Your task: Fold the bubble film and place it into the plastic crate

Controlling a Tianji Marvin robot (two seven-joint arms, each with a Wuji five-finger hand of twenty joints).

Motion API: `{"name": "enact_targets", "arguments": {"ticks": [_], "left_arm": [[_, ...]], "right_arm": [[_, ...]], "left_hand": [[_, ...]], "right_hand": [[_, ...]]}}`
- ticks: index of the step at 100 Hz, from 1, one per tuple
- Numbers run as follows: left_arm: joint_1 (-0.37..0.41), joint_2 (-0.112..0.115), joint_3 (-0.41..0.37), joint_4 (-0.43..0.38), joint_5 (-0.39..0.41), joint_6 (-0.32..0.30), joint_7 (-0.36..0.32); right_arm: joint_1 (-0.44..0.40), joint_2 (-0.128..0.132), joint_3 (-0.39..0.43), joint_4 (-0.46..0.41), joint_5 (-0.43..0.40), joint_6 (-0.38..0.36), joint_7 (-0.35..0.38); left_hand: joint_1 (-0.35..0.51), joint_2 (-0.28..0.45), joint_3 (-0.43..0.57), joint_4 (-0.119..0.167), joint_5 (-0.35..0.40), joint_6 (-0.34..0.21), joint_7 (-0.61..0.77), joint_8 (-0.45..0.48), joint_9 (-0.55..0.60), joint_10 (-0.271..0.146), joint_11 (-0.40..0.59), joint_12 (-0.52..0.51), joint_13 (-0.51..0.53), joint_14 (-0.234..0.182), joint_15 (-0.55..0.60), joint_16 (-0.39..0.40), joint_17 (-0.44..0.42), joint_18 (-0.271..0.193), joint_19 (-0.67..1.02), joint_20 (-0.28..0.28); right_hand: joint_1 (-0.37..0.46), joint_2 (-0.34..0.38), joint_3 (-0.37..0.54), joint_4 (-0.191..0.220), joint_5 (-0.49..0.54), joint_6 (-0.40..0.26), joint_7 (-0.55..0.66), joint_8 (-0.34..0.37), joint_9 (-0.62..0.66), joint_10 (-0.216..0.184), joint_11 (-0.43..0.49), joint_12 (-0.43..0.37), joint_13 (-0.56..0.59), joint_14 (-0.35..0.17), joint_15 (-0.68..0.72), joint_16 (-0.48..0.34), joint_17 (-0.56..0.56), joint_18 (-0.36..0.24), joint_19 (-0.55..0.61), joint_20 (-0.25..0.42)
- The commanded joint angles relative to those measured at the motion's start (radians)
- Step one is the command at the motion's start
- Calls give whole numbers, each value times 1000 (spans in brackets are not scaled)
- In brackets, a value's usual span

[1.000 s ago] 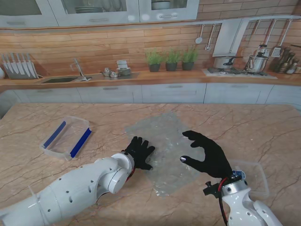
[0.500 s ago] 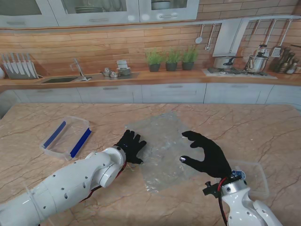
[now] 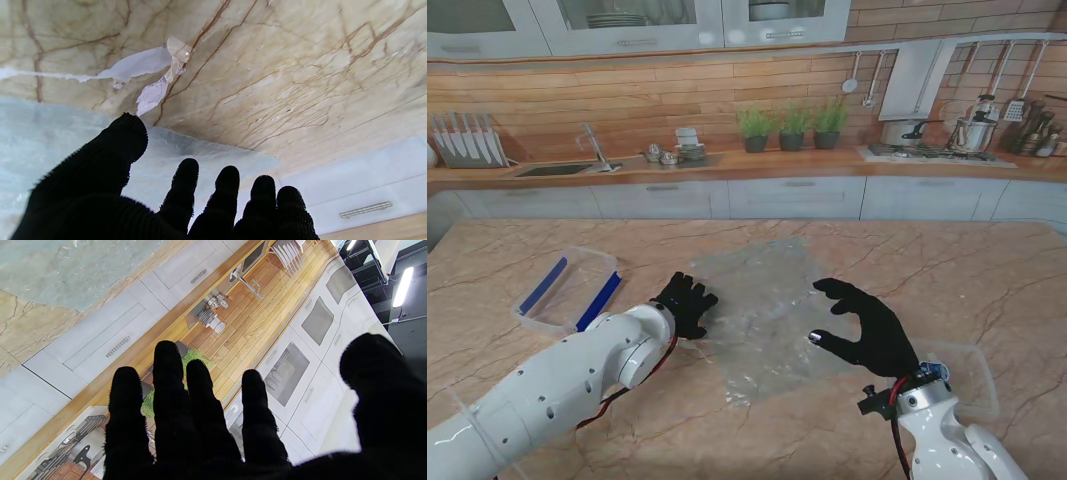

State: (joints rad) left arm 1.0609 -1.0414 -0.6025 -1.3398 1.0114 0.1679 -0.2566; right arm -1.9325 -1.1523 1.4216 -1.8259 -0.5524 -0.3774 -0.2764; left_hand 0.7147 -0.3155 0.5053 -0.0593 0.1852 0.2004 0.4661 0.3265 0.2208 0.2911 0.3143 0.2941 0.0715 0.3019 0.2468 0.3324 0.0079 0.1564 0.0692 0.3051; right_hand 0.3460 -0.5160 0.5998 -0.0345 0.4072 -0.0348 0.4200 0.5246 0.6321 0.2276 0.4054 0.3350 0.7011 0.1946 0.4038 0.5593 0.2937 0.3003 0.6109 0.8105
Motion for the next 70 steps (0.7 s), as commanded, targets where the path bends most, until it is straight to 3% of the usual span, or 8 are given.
{"name": "enact_targets", "arguments": {"ticks": [1, 16, 28, 37, 45, 48, 59, 70], "left_arm": [[46, 3, -14, -30, 11, 7, 34], [121, -14, -102, -95, 6, 37, 109], [133, -40, -108, -104, -51, 80, 191], [108, -68, -73, -80, -134, 118, 235], [64, -86, -23, -58, -205, 165, 222], [46, -95, -3, -50, -235, 190, 216], [-22, -145, 68, 19, -352, 248, 232], [-90, -195, 146, 114, -410, 280, 250]], "right_arm": [[-1, -2, -4, -2, 0, 2, 0], [1, -1, -5, -1, 2, 2, 6], [3, -1, -5, 1, 3, 3, 9], [4, 0, -5, 1, 5, 2, 11], [4, -1, -5, 2, 5, 1, 10], [3, -1, -5, 2, 5, 1, 9], [2, -2, -3, 3, 5, -1, 2], [0, -3, -3, 1, 6, -2, -3]], "left_hand": [[27, -10, 25, 21, 7, -2, 31, 14, 15, 3, 17, 1, 12, -4, 12, -12, 4, 0, -2, 7], [48, 38, -37, 19, 7, 6, 24, 5, 6, 8, 15, -4, 10, 1, 17, -28, 4, 2, -1, 5], [47, 69, -100, 21, -1, 23, -3, -10, -9, 20, 8, -8, 6, 12, 17, -28, 3, 14, 2, 8], [66, 107, -248, 29, -19, 35, -24, -22, -29, 26, -8, -16, 1, 19, -7, -33, -9, 21, 3, 17], [57, 122, -336, 29, -29, 31, -41, -30, -35, 29, -40, -31, -7, 21, -34, -41, -19, 26, 0, 21], [90, 145, -425, 39, -34, 28, -62, -32, -37, 26, -61, -33, -8, 20, -50, -39, -25, 25, 1, 30], [85, 144, -457, 44, -34, 22, -96, -45, -47, 27, -106, -51, -18, 20, -77, -40, -34, 37, 5, 40], [89, 156, -467, 48, -35, 37, -174, -80, -60, 37, -152, -60, -23, 22, -98, -28, -40, 45, 14, 60]], "right_hand": [[-27, 21, -17, -15, 17, -26, -10, -6, -6, -6, -24, -3, -13, -2, -2, 6, -6, -16, -11, 26], [-27, 23, -17, -15, 17, -26, -11, -6, -5, -6, -24, -3, -13, -2, -2, 6, -6, -15, -12, 26], [-28, 24, -17, -15, 18, -26, -11, -6, -6, -6, -25, -3, -14, -1, -3, 6, -7, -15, -12, 27], [-29, 26, -18, -15, 17, -26, -11, -6, -6, -6, -25, -3, -14, -1, -3, 6, -7, -16, -12, 27], [-28, 28, -18, -15, 19, -27, -11, -5, -5, -5, -24, -2, -12, 0, -2, 7, -6, -14, -12, 27], [-28, 29, -18, -15, 18, -26, -11, -6, -4, -5, -24, -2, -13, -1, -2, 6, -6, -13, -12, 27], [-29, 31, -19, -15, 18, -26, -11, -6, -4, -5, -25, -2, -15, 0, -3, 6, -6, -14, -12, 28], [-35, 41, -20, -15, 24, -28, -10, -5, -1, -2, -24, -2, -13, 1, -2, 7, -6, -14, -13, 28]]}}
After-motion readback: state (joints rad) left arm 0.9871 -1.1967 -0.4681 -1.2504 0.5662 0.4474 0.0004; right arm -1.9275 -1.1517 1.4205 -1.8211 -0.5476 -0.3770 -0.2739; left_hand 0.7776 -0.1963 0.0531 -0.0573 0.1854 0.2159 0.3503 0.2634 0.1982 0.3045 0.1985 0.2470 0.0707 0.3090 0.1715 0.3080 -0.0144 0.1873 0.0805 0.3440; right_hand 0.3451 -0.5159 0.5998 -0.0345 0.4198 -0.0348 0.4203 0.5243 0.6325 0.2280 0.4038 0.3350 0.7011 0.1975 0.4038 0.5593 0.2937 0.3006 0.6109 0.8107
